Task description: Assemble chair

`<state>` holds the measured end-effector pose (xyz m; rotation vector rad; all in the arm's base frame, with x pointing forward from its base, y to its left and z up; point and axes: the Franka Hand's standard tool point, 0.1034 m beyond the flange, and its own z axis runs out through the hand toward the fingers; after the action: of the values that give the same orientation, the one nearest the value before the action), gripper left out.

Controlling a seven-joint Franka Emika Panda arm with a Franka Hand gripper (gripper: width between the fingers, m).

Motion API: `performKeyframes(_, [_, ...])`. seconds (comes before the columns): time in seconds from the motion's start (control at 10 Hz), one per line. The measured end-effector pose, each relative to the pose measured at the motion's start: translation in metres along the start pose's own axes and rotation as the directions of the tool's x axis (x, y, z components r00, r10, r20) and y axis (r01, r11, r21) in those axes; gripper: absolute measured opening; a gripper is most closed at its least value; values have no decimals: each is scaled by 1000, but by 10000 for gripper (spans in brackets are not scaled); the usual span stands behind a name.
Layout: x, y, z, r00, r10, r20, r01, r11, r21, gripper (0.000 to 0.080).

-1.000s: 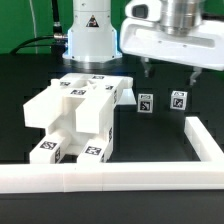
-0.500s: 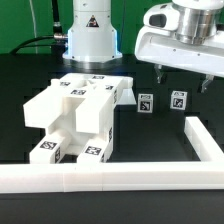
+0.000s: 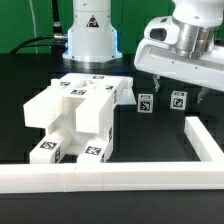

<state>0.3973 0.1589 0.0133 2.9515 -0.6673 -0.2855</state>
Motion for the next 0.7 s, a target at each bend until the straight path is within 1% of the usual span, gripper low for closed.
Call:
performKeyframes(0.2, [2,0,3,1000,2,1,-2,1000,-5,649])
performKeyframes(0.3, [2,0,4,1000,2,1,-2,1000,-6,559])
performKeyframes(0.4, [1,0,4,1000,2,2,-2,1000,-7,559])
performKeyframes(0.5, [2,0,4,1000,2,2,-2,1000,-7,382])
performKeyframes(0.6, [2,0,4,1000,2,2,-2,1000,-6,286])
performKeyframes(0.7, [2,0,4,1000,3,2,-3,1000,-7,286])
